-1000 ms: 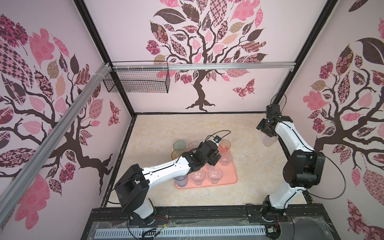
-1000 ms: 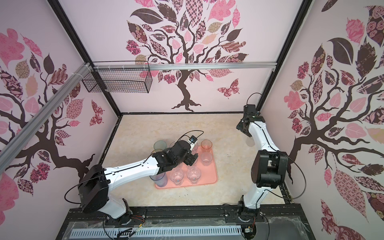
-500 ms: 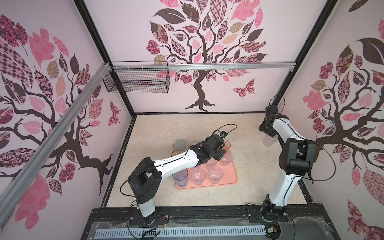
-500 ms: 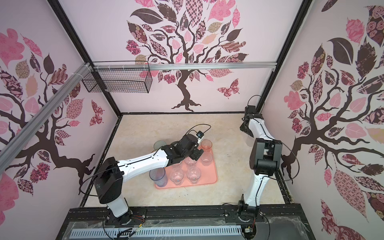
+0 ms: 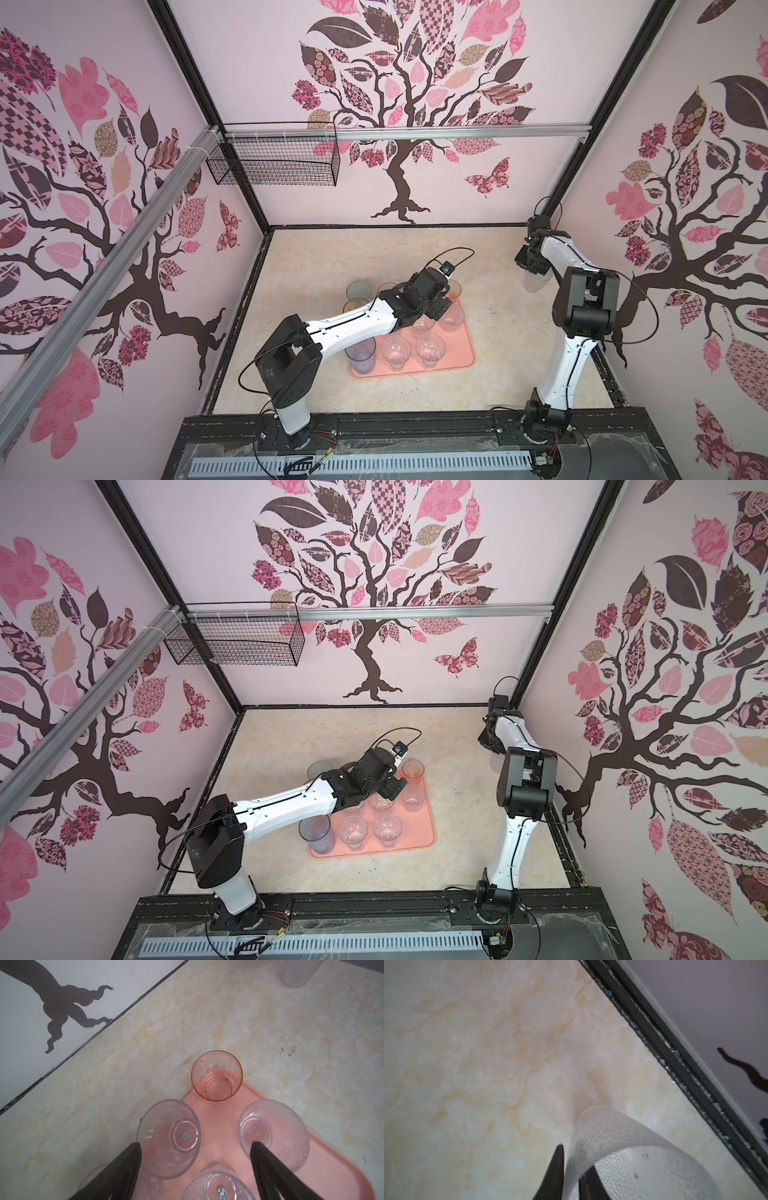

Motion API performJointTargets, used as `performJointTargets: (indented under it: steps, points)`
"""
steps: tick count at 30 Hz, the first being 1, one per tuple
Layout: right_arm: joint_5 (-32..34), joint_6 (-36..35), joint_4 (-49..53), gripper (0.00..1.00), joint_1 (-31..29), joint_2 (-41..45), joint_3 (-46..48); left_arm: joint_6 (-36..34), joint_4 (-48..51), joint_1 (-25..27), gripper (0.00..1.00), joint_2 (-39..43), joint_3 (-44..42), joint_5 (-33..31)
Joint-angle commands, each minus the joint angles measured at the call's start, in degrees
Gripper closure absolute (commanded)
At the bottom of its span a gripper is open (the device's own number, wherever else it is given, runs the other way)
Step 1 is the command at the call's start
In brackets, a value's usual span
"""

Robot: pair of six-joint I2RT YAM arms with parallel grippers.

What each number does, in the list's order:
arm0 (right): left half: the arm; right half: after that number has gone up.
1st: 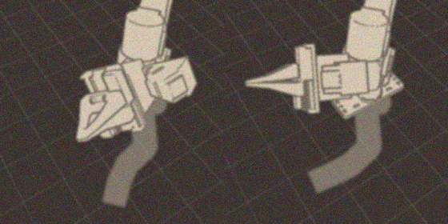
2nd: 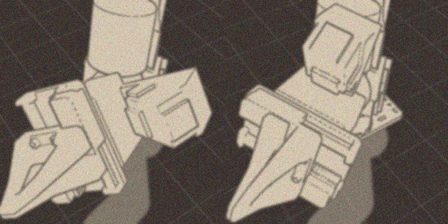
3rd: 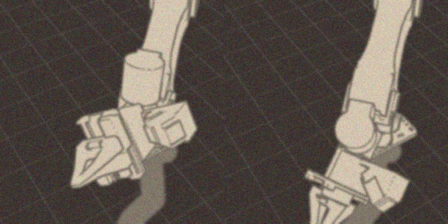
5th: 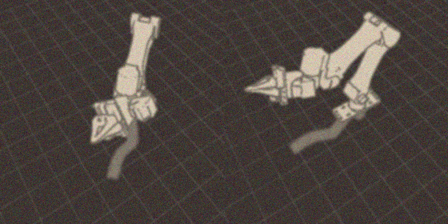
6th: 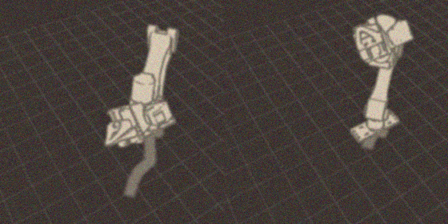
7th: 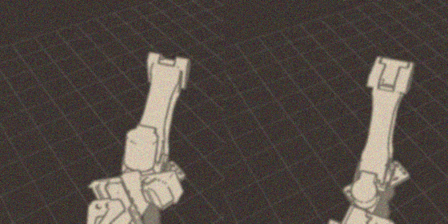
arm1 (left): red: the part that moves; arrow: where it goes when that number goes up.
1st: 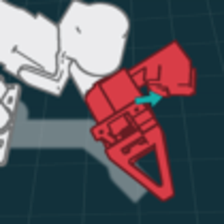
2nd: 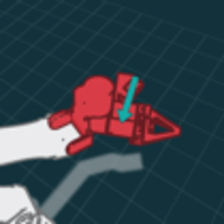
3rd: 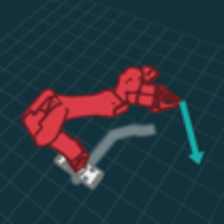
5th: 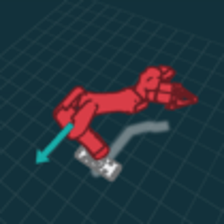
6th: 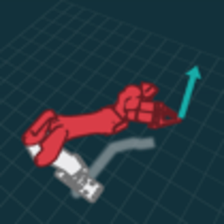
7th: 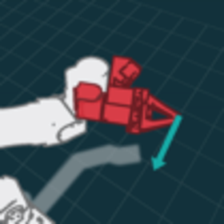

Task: Place the glasses into the tray

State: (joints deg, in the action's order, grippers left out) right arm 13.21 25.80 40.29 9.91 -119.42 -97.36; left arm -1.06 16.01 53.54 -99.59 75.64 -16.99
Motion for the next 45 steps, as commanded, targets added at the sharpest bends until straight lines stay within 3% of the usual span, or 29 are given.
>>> performJointTargets:
  steps: [1,6,13,20,25,31,36,41,45]
  points:
    - [-2.67,0.81,1.94,0.93,0.13,0.96,-0.72,-0.14,-0.12,-0.13,0.14,2.61,-0.51,-0.41]
    - [-4.05,1.18,1.92,0.99,-1.98,7.26,2.1,1.11,0.25,-0.12,0.14,5.2,-0.84,-0.63]
    - [-3.44,-0.02,4.37,1.0,-10.48,19.91,7.75,2.99,1.43,-0.03,0.14,12.16,-4.19,-3.93]
    - [-0.61,-1.57,8.19,0.99,-22.72,33.99,21.67,5.2,3.4,-0.72,0.14,23.18,-11.31,-8.53]
    - [1.15,-1.85,15.4,0.98,-30.62,40.0,26.63,8.92,6.99,-1.32,0.14,31.35,-18.08,-11.33]
    - [3.18,4.06,21.26,0.98,-42.69,46.02,33.26,14.26,11.64,-1.89,0.14,40.96,-24.43,-13.52]
    - [3.38,10.92,21.7,0.98,-53.23,48.22,36.61,16.84,15.18,-2.05,0.14,47.26,-27.17,-13.33]
    - [3.07,15.42,19.29,0.99,-62.68,45.12,36.97,17.88,19.54,-2.07,0.14,49.79,-28.96,-15.05]
    - [1.42,16.91,15.44,0.99,-66.65,41.83,37.12,18.77,21.28,-2.12,0.14,52.01,-30.25,-15.26]
